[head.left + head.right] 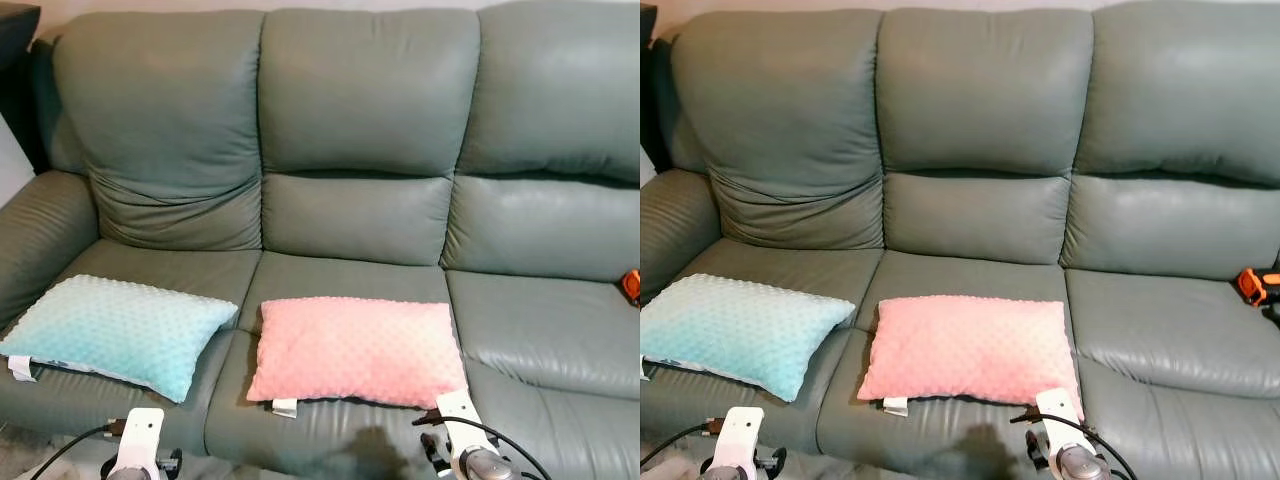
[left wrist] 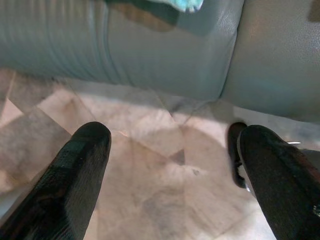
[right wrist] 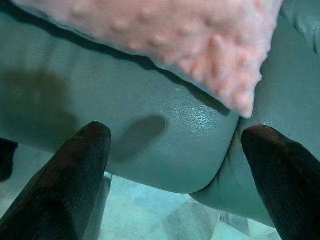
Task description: Move the pillow to the sofa
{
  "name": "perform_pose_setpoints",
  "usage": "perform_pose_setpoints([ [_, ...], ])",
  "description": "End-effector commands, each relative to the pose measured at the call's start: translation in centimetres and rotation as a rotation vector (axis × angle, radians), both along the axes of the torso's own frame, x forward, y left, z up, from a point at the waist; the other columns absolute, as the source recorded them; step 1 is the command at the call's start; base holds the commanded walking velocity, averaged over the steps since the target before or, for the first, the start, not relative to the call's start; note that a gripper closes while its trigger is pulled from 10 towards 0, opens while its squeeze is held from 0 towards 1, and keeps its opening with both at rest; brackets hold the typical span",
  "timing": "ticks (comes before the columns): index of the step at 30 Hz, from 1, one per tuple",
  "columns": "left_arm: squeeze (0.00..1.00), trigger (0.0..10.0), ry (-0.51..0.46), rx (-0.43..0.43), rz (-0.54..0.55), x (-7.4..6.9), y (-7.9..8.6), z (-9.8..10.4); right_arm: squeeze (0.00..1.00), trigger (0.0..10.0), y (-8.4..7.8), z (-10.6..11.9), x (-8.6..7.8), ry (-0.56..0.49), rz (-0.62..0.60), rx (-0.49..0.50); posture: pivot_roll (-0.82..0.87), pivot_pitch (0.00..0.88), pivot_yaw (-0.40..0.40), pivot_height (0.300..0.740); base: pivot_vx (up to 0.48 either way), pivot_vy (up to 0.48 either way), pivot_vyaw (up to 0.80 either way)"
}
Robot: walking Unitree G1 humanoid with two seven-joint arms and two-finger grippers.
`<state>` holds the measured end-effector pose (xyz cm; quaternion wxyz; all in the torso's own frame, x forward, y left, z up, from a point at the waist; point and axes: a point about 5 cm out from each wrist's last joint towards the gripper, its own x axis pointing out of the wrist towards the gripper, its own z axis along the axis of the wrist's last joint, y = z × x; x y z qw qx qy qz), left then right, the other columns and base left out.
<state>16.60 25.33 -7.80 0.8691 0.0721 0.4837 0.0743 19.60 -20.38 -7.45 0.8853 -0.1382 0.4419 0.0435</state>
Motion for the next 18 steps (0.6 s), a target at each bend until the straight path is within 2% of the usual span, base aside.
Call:
perform_pose_setpoints([
  [1, 0.00, 10.0, 0.029, 0.015, 0.028, -0.1, 0.1, -0.1, 0.00, 10.0, -0.1, 0.2, 0.4, 0.004, -0.013, 0.023, 0.04, 0.000, 0.008, 0.740, 0.000, 0.000, 0.00],
  [4, 0.00, 10.0, 0.043, 0.023, 0.033, 0.1, -0.1, -0.1, 0.00, 10.0, -0.2, 0.8, 1.4, -0.017, -0.024, 0.022, 0.03, 0.000, -0.003, 0.740, 0.000, 0.000, 0.00],
  [11, 0.00, 10.0, 0.041, 0.018, 0.021, 0.7, -0.9, -0.1, 0.00, 10.0, 0.3, 0.9, 1.9, -0.001, 0.068, 0.008, 0.03, 0.000, -0.032, 0.740, 0.000, 0.000, 0.00],
  [13, 0.00, 10.0, 0.045, 0.012, -0.008, 0.9, -1.9, -0.3, 0.00, 10.0, 0.7, 1.0, 2.1, 0.002, 0.098, 0.006, 0.03, 0.000, -0.035, 0.740, 0.000, 0.000, 0.00],
  [18, 0.00, 10.0, 0.050, -0.008, 0.025, 0.6, -2.3, -0.5, 0.00, 10.0, 0.8, 1.0, 2.1, 0.002, 0.093, 0.009, 0.03, 0.000, -0.030, 0.740, 0.000, 0.000, 0.00],
])
